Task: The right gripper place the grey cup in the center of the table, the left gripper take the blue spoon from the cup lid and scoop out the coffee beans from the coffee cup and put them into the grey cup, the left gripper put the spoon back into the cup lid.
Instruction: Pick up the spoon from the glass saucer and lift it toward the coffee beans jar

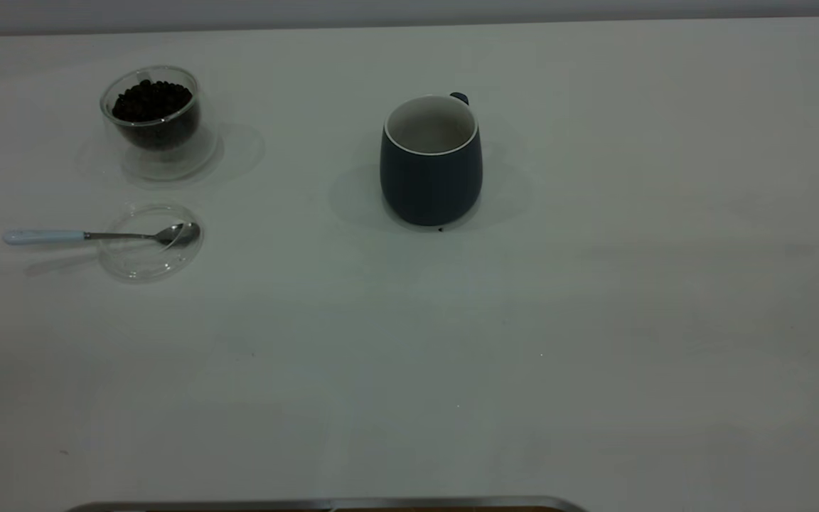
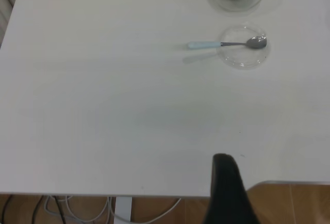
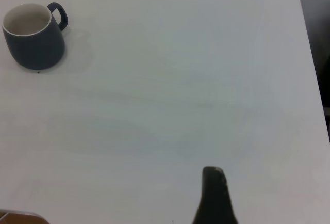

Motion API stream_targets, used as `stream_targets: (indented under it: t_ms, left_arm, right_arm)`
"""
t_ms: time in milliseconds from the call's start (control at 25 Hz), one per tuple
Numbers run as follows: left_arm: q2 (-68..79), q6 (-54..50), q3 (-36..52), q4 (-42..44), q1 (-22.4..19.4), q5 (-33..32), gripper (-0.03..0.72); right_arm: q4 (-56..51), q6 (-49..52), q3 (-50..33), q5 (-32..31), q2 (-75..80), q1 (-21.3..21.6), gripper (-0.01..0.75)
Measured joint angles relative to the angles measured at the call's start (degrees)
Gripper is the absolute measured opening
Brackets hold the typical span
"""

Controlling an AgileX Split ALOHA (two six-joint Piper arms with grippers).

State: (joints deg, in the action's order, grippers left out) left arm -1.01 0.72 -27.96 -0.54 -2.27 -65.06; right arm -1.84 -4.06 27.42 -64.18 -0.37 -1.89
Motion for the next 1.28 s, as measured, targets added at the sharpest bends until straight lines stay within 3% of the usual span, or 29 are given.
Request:
stream_targets:
  t_ms: [920,1280]
  left_arm:
    - [0.4,-2.6,-0.1,-1.6,0.0,0.3,0.555]
    - [24.9,-4.8,-9.3,-3.1,0.0,6.9,0.640]
  right_arm:
    - [0.0,0.0,0.0,0.0,0.0,0.0,0.592]
    - [0.0,0.0,0.0,0.0,0.0,0.0,0.592]
